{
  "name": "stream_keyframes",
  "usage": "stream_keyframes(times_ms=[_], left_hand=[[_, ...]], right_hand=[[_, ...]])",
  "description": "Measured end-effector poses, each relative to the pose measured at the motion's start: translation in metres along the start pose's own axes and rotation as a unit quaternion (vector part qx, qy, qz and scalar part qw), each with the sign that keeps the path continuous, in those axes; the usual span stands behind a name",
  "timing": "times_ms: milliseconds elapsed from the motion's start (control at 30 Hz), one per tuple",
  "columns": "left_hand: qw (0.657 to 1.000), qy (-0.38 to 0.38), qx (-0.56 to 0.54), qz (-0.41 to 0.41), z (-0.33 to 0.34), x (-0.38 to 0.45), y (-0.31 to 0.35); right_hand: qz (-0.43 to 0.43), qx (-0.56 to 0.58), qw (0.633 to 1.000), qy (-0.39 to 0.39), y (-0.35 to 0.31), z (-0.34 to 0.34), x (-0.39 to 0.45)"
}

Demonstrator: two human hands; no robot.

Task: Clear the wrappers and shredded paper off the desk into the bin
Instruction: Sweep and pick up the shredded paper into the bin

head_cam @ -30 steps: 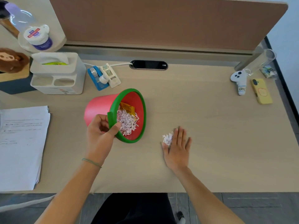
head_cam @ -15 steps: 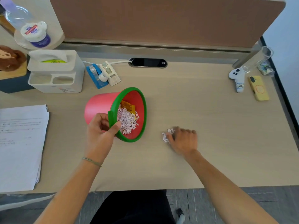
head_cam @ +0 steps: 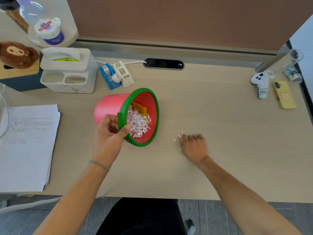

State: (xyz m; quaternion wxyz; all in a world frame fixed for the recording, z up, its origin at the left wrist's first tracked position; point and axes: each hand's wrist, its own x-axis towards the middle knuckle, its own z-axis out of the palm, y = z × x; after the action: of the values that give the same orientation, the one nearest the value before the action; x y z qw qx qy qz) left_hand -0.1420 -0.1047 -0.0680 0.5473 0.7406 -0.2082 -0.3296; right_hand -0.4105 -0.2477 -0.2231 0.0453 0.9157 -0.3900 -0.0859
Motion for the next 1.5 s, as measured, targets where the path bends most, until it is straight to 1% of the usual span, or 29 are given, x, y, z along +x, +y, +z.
stream_keyframes(times_ms=[33, 100, 133, 200, 267, 300, 433, 467, 533, 600, 633, 733, 800, 900, 1000, 1067, 1200, 1267, 1333, 1400, 1500], left_hand=[[1.0, 0.002, 0.001, -0.002, 0.0, 0.0, -0.002], [1.0, 0.002, 0.006, -0.005, 0.002, -0.001, -0.005], [1.0, 0.003, 0.009, -0.006, 0.003, -0.002, -0.006], [1.0, 0.007, 0.008, -0.008, 0.004, -0.004, -0.007], [1.0, 0.011, -0.002, -0.009, 0.005, -0.006, -0.006], [1.0, 0.013, -0.006, -0.01, 0.006, -0.007, -0.005], [1.0, 0.022, -0.014, -0.018, 0.007, -0.008, -0.002], [0.999, 0.022, -0.016, -0.02, 0.007, -0.008, -0.002], [0.999, 0.024, -0.02, -0.021, 0.007, -0.007, -0.001], [0.999, 0.026, -0.026, -0.025, 0.007, -0.007, 0.002], [0.999, 0.028, -0.028, -0.029, 0.007, -0.007, 0.004], [0.998, 0.033, -0.032, -0.035, 0.005, -0.008, 0.006], [0.998, 0.033, -0.035, -0.037, 0.003, -0.007, 0.005], [0.998, 0.034, -0.043, -0.043, 0.0, -0.005, 0.002], [0.997, 0.037, -0.052, -0.047, -0.002, -0.004, 0.002], [0.996, 0.039, -0.055, -0.05, -0.002, -0.003, 0.002], [0.996, 0.035, -0.056, -0.053, -0.002, -0.001, 0.001], [0.997, 0.032, -0.053, -0.052, -0.001, 0.0, 0.001], [0.997, 0.028, -0.049, -0.049, 0.0, 0.0, 0.001], [0.997, 0.026, -0.047, -0.048, 0.0, 0.0, 0.0], [0.997, 0.025, -0.048, -0.049, 0.0, 0.0, 0.0]], right_hand=[[0.009, -0.005, 1.0, -0.016, -0.002, -0.007, 0.003], [0.049, 0.028, 0.996, -0.068, -0.005, -0.021, 0.011], [0.074, 0.068, 0.991, -0.088, -0.004, -0.029, 0.016], [0.127, 0.179, 0.969, -0.114, 0.0, -0.035, 0.021], [0.155, 0.284, 0.941, -0.096, 0.002, -0.051, 0.025], [0.149, 0.318, 0.934, -0.073, 0.002, -0.061, 0.026], [0.088, 0.39, 0.916, 0.018, -0.013, -0.12, 0.04], [0.069, 0.405, 0.911, 0.033, -0.019, -0.135, 0.045], [0.033, 0.428, 0.902, 0.039, -0.034, -0.159, 0.057], [-0.014, 0.419, 0.907, 0.034, -0.049, -0.175, 0.071], [-0.038, 0.395, 0.917, 0.027, -0.058, -0.182, 0.078], [-0.098, 0.311, 0.945, -0.026, -0.079, -0.196, 0.095], [-0.113, 0.27, 0.955, -0.053, -0.088, -0.197, 0.104], [-0.127, 0.231, 0.964, -0.043, -0.096, -0.196, 0.111], [-0.134, 0.261, 0.956, -0.031, -0.099, -0.203, 0.113], [-0.12, 0.263, 0.957, -0.023, -0.099, -0.206, 0.113], [-0.071, 0.214, 0.974, -0.006, -0.096, -0.208, 0.112], [-0.084, 0.21, 0.974, -0.025, -0.095, -0.209, 0.114], [-0.115, 0.224, 0.966, -0.065, -0.092, -0.21, 0.114], [-0.146, 0.224, 0.96, -0.089, -0.09, -0.211, 0.111], [-0.125, 0.243, 0.96, -0.065, -0.083, -0.214, 0.108]])
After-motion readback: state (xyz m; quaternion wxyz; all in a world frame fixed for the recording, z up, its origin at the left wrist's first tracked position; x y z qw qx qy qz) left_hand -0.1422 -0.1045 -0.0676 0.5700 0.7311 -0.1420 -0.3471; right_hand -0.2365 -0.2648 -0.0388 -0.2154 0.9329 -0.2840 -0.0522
